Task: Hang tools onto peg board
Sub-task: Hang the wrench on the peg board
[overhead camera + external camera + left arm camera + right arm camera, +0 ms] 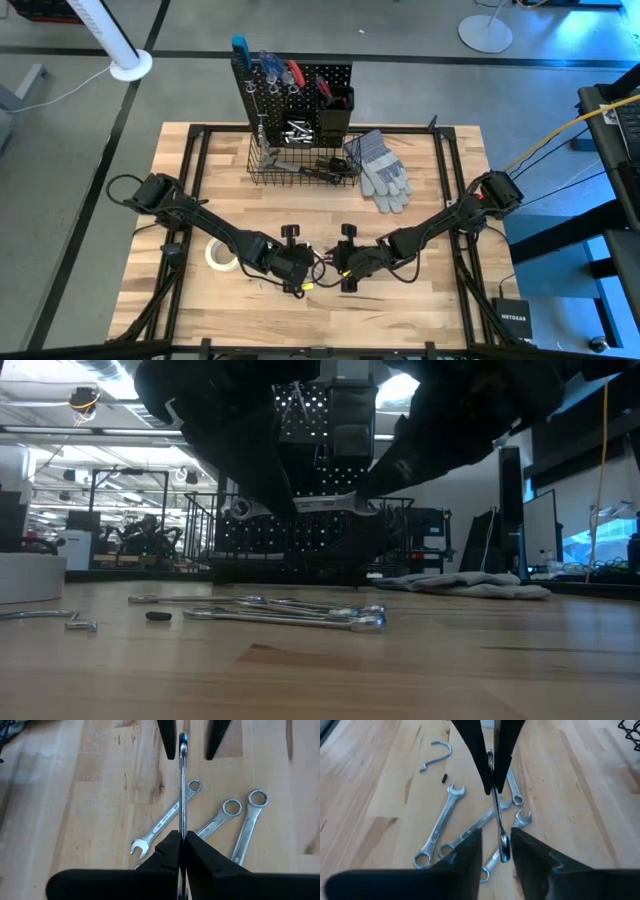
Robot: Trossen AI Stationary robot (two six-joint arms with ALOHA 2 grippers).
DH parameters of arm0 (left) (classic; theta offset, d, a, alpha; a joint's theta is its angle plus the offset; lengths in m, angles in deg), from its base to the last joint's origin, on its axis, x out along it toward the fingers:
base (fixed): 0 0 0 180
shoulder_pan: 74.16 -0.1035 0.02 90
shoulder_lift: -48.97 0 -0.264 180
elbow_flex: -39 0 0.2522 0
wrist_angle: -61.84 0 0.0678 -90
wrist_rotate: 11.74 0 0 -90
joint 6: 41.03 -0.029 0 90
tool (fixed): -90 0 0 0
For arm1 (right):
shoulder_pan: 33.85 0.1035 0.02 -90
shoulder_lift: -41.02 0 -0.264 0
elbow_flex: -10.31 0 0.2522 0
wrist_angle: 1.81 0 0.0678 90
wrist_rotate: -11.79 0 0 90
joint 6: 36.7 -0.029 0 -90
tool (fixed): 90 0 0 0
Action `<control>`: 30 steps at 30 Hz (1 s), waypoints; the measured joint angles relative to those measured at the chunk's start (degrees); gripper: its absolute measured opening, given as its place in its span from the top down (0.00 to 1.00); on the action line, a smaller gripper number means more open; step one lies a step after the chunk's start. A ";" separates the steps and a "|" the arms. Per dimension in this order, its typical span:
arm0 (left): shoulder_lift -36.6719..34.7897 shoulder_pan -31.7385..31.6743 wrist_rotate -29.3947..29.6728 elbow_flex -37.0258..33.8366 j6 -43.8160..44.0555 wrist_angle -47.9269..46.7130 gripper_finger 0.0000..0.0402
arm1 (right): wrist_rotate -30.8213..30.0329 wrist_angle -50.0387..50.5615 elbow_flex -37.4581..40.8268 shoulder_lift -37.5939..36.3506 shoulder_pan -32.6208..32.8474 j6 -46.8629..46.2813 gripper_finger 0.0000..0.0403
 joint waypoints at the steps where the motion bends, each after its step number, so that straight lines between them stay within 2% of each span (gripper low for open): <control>1: 0.00 0.02 0.00 0.02 0.00 0.04 0.98 | 0.02 0.09 0.00 0.03 0.02 0.02 0.76; 7: 0.00 0.09 0.22 0.02 0.11 0.35 0.98 | 0.00 -0.15 0.00 0.07 0.02 0.12 0.88; 13: 0.00 0.09 0.07 0.02 -0.86 1.36 0.98 | 0.03 0.00 0.00 0.07 0.08 0.34 0.92; 23: -0.02 0.03 0.50 0.20 -1.18 2.24 0.98 | 0.02 -0.26 0.02 0.07 0.02 -2.04 0.87; 30: -0.02 0.04 0.46 0.20 -1.28 2.14 0.98 | -0.03 0.48 0.02 0.07 0.02 -1.80 0.75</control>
